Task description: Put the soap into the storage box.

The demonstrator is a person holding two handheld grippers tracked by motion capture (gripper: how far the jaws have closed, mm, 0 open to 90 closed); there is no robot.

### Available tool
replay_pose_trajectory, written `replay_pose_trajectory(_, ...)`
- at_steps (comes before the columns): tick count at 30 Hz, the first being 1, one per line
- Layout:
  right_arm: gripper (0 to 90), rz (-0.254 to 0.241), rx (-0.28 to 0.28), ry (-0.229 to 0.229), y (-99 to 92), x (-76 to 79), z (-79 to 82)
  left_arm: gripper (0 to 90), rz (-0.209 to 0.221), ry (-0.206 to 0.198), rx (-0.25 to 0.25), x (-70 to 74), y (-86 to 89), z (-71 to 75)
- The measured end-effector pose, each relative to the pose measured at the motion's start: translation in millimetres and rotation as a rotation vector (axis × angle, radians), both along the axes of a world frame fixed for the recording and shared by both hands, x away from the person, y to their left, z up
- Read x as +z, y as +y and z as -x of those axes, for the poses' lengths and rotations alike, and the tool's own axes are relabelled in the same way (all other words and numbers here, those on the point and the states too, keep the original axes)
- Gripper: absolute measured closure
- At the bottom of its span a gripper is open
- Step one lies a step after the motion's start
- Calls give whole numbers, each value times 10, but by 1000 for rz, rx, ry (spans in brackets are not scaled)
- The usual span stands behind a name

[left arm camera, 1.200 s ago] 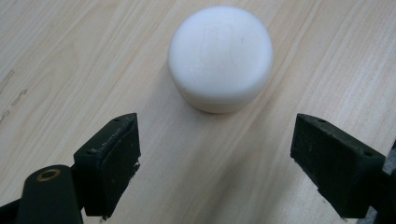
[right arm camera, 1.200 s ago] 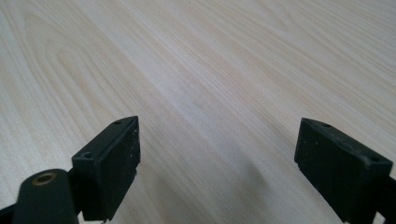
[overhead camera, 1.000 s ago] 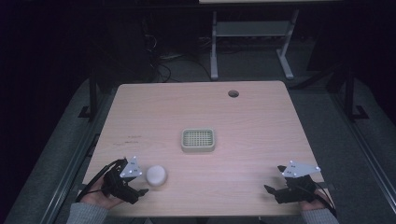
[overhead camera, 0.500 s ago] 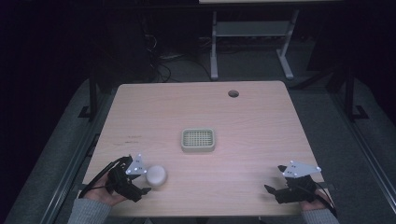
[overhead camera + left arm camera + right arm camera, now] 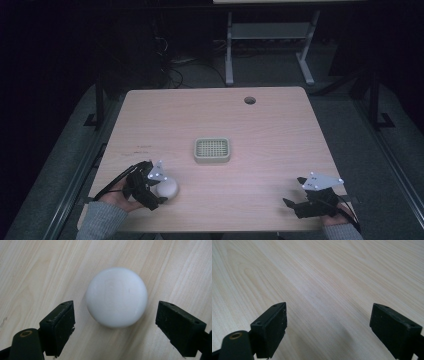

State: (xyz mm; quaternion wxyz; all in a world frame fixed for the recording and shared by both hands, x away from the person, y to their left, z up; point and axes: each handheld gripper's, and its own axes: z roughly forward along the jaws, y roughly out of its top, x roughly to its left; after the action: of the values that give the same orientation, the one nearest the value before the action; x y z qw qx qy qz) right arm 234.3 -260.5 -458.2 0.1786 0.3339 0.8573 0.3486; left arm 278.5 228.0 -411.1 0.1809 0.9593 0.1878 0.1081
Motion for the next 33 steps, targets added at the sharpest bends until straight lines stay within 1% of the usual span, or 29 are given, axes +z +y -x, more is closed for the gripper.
replay_pose_trajectory(2,138,-2,1,4,4,0,2,152,3,16,-5,-2,-20,-30)
replay_pose_trajectory(3,137,2,5,5,7,1,2,152,-3,22,-12,-6,-32,-46)
replay_pose_trajectory(4,138,1,5,6,10,1,3,152,-1,38,-14,-31,-64,-66)
replay_pose_trajectory(5,138,1,5,6,10,1,3,153,-1,38,-14,-31,-64,-66)
replay_pose_trajectory(7,138,-1,8,8,15,1,4,152,-19,51,-22,-51,-86,-95)
replay_pose_trajectory(8,138,-1,10,8,16,0,3,153,-15,58,-19,-66,-97,-107)
replay_pose_trajectory(10,137,0,11,9,19,0,2,152,-18,64,-20,-86,-108,-132)
replay_pose_trajectory(11,137,0,13,8,19,0,2,153,-23,74,-19,-102,-121,-151)
replay_pose_trajectory(12,137,0,13,8,19,0,2,152,-23,74,-19,-102,-121,-151)
replay_pose_trajectory(15,138,4,15,6,18,-2,-2,153,-24,90,-25,-126,-147,-169)
replay_pose_trajectory(16,138,0,14,8,25,-3,-1,153,-31,93,-30,-132,-154,-178)
replay_pose_trajectory(19,138,0,16,7,27,-2,-1,153,-26,110,-26,-157,-170,-197)
replay_pose_trajectory(26,138,1,18,7,32,-1,0,157,-33,130,-34,-188,-196,-232)
replay_pose_trajectory(27,137,0,18,8,32,-1,0,161,-35,133,-35,-192,-198,-236)
replay_pose_trajectory(29,138,1,19,8,32,-1,-1,201,-40,142,-39,-202,-199,-242)
replay_pose_trajectory(33,138,1,19,7,32,0,-1,208,-50,145,-44,-213,-204,-253)
